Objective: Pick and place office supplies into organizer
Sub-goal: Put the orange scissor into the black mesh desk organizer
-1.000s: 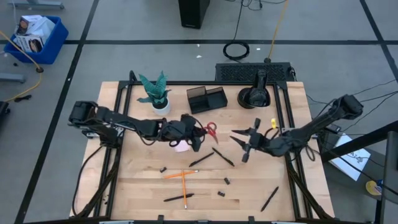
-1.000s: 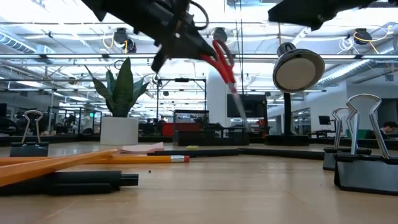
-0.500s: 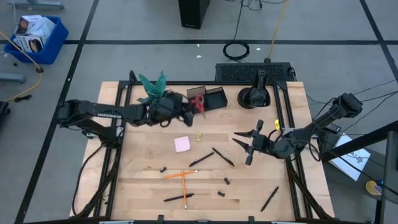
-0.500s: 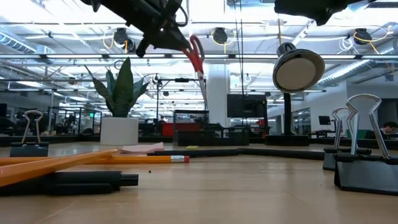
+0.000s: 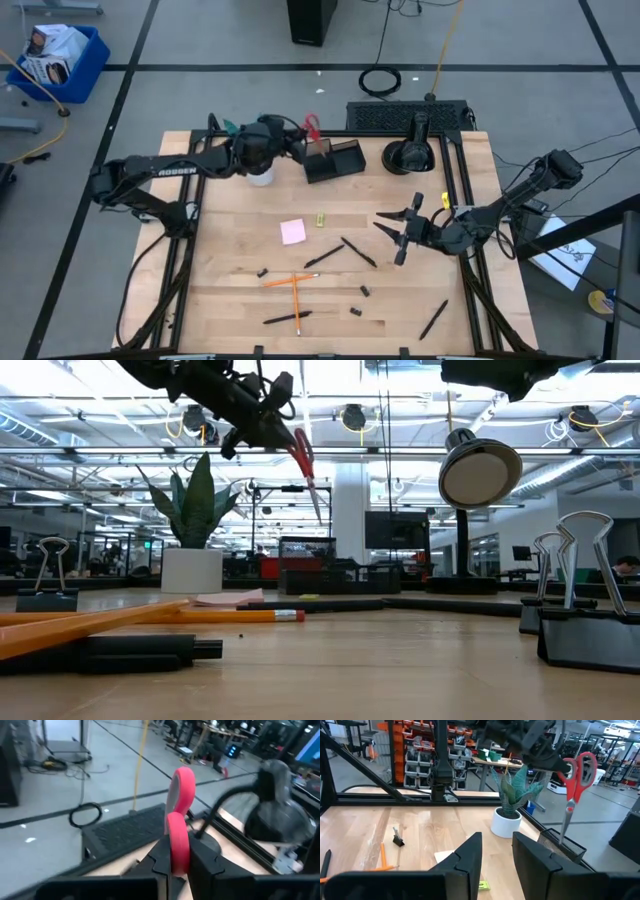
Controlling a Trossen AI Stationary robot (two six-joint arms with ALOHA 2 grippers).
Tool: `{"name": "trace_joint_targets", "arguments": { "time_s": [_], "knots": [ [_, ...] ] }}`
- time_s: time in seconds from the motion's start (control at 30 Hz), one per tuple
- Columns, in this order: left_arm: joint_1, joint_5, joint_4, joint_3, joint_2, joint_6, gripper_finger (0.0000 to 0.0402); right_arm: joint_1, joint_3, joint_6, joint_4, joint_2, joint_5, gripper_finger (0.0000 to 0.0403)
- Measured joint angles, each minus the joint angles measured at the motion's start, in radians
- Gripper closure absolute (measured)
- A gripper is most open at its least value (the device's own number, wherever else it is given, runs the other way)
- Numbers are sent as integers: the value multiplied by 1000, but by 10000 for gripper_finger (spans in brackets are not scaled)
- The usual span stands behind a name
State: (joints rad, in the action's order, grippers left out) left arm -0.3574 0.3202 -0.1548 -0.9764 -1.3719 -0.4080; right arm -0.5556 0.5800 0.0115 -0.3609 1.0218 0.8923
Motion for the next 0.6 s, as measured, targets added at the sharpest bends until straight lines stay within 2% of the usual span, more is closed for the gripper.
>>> {"name": "trace_joint_targets", "arguments": {
  "time_s": [0.17,0.43,0.6],
  "knots": [
    [-32,5,-5,0,0,43,386,0,-16,-7,-9,0,-2,303],
    [-69,21,25,0,-24,48,356,26,-58,-7,-82,0,-2,303],
    [-71,23,33,0,-72,54,369,26,-60,-5,-85,0,-2,303]
  ]
}}
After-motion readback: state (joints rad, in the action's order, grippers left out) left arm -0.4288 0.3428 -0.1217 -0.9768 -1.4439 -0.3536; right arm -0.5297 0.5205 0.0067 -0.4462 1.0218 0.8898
